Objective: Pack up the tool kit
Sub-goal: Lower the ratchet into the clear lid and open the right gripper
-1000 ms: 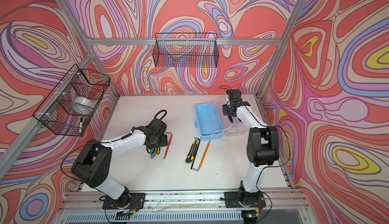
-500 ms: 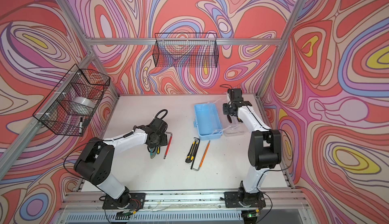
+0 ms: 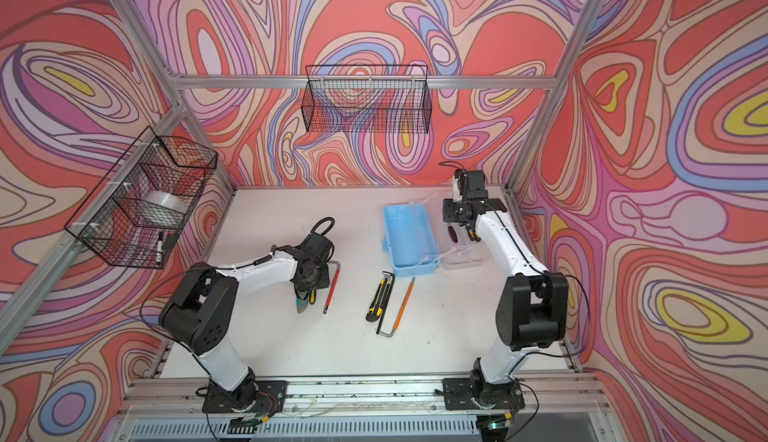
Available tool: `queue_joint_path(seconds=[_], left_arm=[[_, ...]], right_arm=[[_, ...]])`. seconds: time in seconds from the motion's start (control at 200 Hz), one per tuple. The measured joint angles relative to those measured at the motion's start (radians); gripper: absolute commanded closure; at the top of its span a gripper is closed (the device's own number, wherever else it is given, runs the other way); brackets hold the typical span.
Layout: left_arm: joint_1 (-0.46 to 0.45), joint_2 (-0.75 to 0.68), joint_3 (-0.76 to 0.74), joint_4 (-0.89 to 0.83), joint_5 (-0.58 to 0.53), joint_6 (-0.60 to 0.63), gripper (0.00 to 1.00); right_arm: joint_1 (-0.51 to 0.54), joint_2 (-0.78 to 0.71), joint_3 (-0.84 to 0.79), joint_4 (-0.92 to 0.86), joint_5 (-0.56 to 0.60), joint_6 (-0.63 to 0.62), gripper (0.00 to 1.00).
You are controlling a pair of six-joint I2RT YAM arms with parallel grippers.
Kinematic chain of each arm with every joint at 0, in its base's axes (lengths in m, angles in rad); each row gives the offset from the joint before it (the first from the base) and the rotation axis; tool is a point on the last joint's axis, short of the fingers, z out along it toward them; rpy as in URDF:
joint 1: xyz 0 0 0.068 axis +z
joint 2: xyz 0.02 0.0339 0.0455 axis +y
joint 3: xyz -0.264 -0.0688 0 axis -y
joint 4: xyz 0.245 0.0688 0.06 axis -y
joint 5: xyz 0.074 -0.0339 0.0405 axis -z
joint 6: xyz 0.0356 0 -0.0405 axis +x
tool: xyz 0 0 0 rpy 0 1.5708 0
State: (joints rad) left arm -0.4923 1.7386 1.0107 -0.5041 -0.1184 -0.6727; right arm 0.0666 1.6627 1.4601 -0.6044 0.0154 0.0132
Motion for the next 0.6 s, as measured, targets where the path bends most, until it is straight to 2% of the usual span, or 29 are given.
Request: queue_joint_path(seconds=[0.2, 0.441, 0.596], left_arm=[[-0.001, 0.012, 0.012, 0.0, -0.006, 0.021, 0.84], [-0.014, 0.014, 0.026, 0.016, -0.013, 0.045, 1.0], [-0.02, 0.014, 0.026, 0.019, -0.014, 0.052, 1.0]], right_arm=[[0.0, -0.042, -0.014, -0.002, -0.005, 0.011, 0.42], [0.0, -0.058, -0.035, -0.004, -0.01, 0.032, 0.42], [0.0, -0.08, -0.074, -0.002, -0.021, 0.072, 0.44]])
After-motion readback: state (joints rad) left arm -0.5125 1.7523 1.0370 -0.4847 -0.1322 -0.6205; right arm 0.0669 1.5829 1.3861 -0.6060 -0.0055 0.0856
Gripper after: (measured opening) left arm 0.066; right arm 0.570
